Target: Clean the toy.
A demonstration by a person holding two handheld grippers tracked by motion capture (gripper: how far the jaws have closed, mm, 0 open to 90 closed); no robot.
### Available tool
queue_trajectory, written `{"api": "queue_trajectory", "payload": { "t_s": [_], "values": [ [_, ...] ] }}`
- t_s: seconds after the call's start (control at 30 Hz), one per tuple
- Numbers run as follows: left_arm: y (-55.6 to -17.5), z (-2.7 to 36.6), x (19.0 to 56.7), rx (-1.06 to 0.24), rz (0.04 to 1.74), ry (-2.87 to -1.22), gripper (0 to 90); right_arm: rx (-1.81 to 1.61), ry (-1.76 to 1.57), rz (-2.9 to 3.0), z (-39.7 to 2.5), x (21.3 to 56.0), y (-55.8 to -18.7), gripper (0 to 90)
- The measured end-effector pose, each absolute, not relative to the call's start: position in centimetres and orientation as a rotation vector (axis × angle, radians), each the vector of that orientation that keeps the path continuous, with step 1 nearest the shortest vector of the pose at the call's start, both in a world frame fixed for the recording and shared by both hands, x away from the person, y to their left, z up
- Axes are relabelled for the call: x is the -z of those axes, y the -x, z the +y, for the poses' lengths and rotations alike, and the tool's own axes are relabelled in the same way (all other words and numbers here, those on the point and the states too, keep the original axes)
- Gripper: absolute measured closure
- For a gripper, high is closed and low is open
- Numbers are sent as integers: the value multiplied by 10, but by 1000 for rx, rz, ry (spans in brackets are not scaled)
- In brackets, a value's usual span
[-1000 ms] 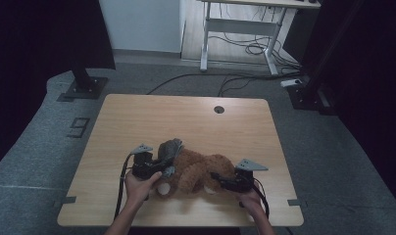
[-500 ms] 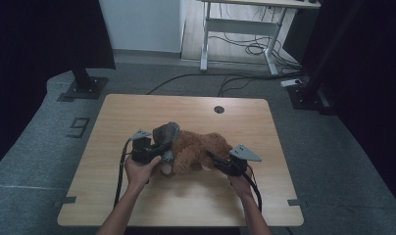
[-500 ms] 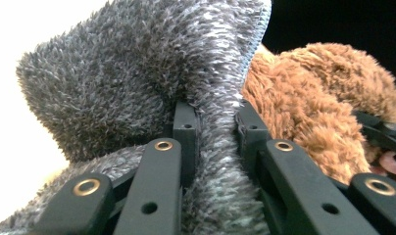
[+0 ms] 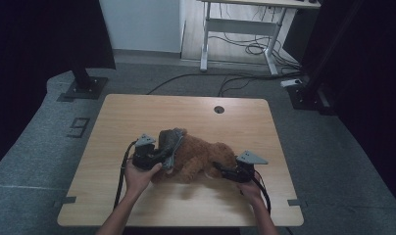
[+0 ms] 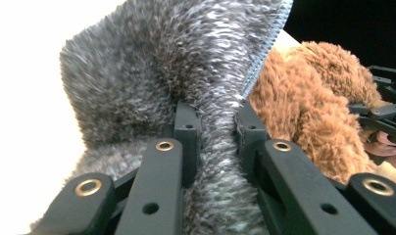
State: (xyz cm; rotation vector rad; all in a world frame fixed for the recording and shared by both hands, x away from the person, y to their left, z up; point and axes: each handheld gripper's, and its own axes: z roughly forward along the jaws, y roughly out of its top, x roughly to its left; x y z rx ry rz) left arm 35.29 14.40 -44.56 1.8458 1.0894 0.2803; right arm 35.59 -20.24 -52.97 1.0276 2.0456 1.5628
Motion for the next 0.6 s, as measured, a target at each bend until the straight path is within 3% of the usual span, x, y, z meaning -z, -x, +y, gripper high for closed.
{"api": "queue_trajectory", "payload": {
  "t_s": [0.13, 0.3, 0.6],
  "values": [
    [-353, 131, 423, -311, 1037, -1861, 766, -1572, -1025, 2036, -203, 532, -354, 332],
    [-363, 88, 404, -308, 939, -1909, 766, -1576, -1019, 2038, -204, 533, -354, 332],
    [-370, -22, 429, -193, 832, -2060, 764, -1569, -1007, 2023, -202, 534, -357, 332]
  ]
}}
